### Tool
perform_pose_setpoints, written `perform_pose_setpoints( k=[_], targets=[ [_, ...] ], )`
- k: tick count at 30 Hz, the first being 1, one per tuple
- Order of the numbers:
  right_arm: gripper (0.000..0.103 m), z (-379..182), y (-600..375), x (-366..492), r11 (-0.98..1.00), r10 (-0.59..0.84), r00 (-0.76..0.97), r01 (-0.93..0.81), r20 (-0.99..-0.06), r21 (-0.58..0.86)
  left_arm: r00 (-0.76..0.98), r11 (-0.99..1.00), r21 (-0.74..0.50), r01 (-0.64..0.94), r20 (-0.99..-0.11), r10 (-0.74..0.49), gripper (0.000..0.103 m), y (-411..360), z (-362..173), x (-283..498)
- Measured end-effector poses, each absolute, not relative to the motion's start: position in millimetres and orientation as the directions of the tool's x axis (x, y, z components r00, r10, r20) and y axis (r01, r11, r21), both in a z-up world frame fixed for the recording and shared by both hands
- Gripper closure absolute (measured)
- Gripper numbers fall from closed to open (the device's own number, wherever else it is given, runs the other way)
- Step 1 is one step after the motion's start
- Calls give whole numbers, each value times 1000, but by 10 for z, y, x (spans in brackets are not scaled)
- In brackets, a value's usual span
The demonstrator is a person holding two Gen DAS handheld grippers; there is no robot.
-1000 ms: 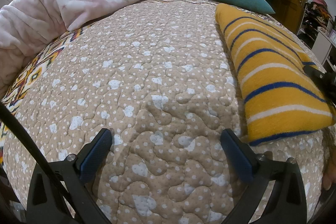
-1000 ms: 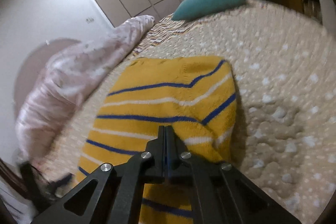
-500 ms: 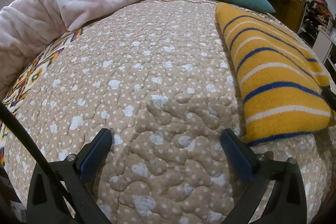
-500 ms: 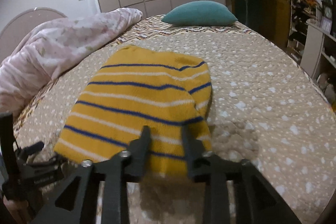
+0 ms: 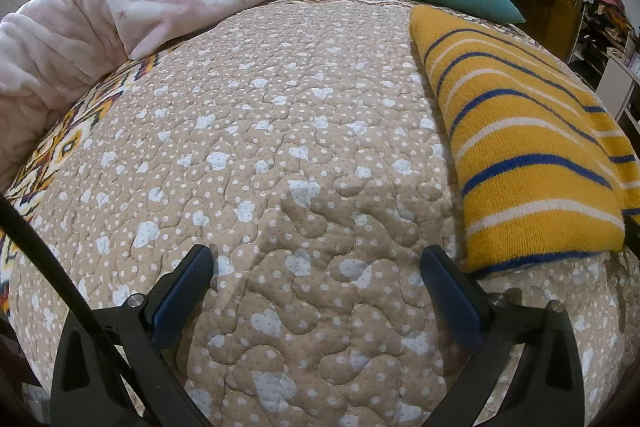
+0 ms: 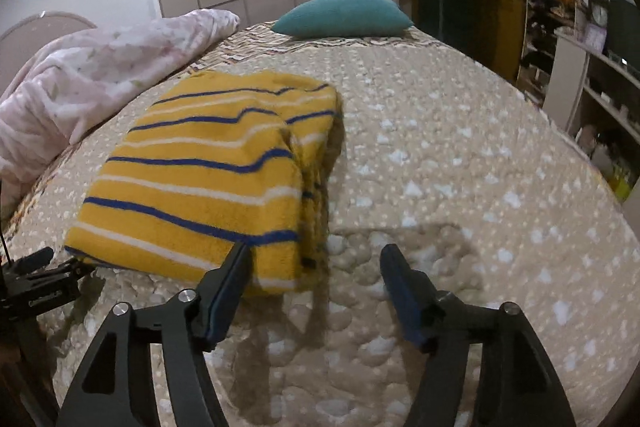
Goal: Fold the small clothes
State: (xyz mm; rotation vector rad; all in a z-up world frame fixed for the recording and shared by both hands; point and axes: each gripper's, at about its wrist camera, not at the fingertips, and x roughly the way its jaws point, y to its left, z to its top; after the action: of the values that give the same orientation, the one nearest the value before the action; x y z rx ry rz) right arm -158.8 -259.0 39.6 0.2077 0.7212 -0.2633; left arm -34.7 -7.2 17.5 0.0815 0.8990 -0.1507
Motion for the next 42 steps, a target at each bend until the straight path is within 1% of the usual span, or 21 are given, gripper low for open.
perform_pose_setpoints(
  k=[9, 21, 23, 24, 25, 27, 28, 29, 30, 31, 32, 33, 36, 37, 39, 40, 42],
  targets=[
    [21, 298, -2686, -1603, 934, -131, 725, 319, -676, 162, 613, 986, 8, 165, -784, -97, 0, -77, 179, -348],
    [17, 349, -2602, -1629, 935, -173, 711, 336, -681, 113, 613, 986, 8, 166, -784, -97, 0, -71, 175, -358],
    [17, 485, -2556, -1689, 936, -203, 728, 340, -654, 88, 614, 986, 8, 166, -783, -97, 0, -76, 176, -359],
    [17, 577, -2524, -1709, 940, -217, 746, 334, -630, 73, 614, 986, 9, 166, -783, -96, 0, -71, 175, -361],
    [17, 734, -2458, -1723, 947, -229, 776, 316, -587, 48, 614, 986, 9, 167, -783, -97, 0, -70, 176, -360],
    [17, 928, -2353, -1681, 960, -223, 811, 279, -541, 22, 615, 986, 7, 167, -783, -98, 0, -69, 180, -362],
    [18, 1015, -2293, -1611, 969, -202, 825, 246, -528, 12, 615, 986, 8, 167, -783, -98, 0, -70, 180, -363],
    [23, 1078, -2231, -1501, 979, -168, 834, 204, -526, 12, 615, 986, 7, 167, -782, -99, 0, -77, 183, -358],
    [35, 1108, -2186, -1357, 987, -126, 834, 162, -537, 20, 615, 986, 8, 167, -782, -98, 0, -72, 185, -362],
    [41, 1104, -2159, -1256, 990, -107, 830, 143, -548, 22, 616, 986, 8, 168, -781, -99, 0, -78, 188, -357],
    [53, 1064, -2129, -1098, 991, -101, 814, 131, -572, 13, 617, 986, 6, 168, -780, -100, 0, -76, 194, -360],
    [61, 1004, -2118, -948, 992, -100, 795, 127, -598, 4, 618, 986, 4, 167, -780, -101, 0, -71, 197, -367],
    [61, 648, -2183, -516, 992, -63, 705, 123, -707, 34, 620, 986, -1, 169, -777, -108, 0, -64, 199, -379],
    [61, 592, -2177, -470, 993, -75, 713, 116, -697, 12, 621, 985, -3, 170, -776, -110, 0, -64, 203, -373],
    [60, 664, -2090, -513, 992, -118, 711, 120, -693, -45, 622, 986, -3, 169, -775, -109, 0, -59, 198, -386],
    [60, 710, -2063, -582, 991, -125, 715, 124, -688, -52, 623, 986, -1, 169, -775, -108, 0, -62, 201, -380],
    [59, 810, -1992, -716, 995, -90, 742, 89, -665, -35, 623, 986, -1, 169, -775, -107, 0, -61, 196, -390]
  ],
)
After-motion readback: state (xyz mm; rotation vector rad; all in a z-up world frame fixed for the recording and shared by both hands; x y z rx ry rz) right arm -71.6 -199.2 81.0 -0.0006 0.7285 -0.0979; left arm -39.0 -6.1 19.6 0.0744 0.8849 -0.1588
